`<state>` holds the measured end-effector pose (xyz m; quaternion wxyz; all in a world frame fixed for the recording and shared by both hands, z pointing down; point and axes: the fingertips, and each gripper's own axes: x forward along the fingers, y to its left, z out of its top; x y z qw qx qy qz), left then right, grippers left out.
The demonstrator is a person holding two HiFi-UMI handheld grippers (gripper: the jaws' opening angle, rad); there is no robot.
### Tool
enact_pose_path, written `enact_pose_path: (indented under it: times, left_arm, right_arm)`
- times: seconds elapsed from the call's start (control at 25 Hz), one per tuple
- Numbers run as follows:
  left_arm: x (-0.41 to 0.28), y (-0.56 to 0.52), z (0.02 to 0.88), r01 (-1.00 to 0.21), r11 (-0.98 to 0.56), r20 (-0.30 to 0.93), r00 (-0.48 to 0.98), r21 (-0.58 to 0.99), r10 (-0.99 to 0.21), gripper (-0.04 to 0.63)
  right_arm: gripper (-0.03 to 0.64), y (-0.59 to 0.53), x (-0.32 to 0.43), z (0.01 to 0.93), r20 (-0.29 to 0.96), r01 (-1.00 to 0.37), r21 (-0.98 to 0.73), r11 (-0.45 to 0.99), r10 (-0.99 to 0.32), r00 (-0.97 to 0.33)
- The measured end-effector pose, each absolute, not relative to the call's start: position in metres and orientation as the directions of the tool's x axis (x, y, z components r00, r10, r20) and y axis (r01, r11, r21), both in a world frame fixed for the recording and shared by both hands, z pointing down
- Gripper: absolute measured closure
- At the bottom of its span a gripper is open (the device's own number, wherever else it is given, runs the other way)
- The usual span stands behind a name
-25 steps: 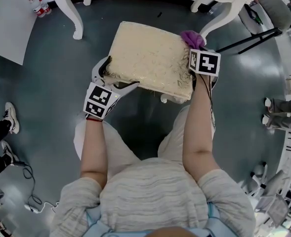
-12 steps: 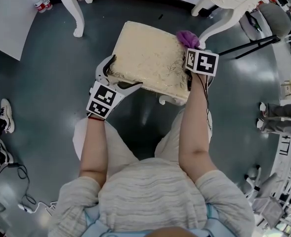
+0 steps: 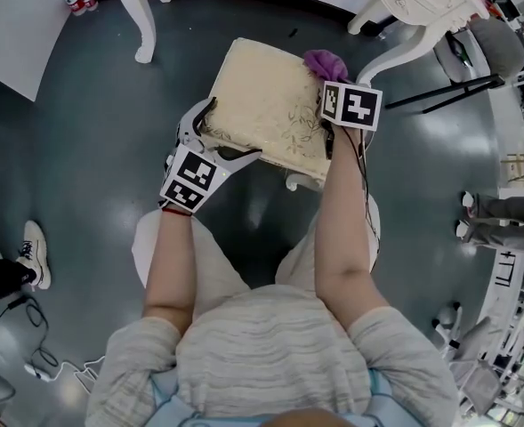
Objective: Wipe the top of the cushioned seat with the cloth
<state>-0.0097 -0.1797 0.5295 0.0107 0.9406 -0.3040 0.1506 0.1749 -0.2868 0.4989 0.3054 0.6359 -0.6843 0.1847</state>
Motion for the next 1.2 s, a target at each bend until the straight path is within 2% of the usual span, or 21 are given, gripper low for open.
enact_pose_path:
  times: [1.2]
  left_arm:
    - [-0.013,-0.178,0.536,-0.558,-0.827,0.28,0.784,-0.074,-0.554,0.009]
  right_arm:
    - [0.503,-0.319,0.02,0.5,0.649,-0.929,0.122,0.348,-0.737,-0.191]
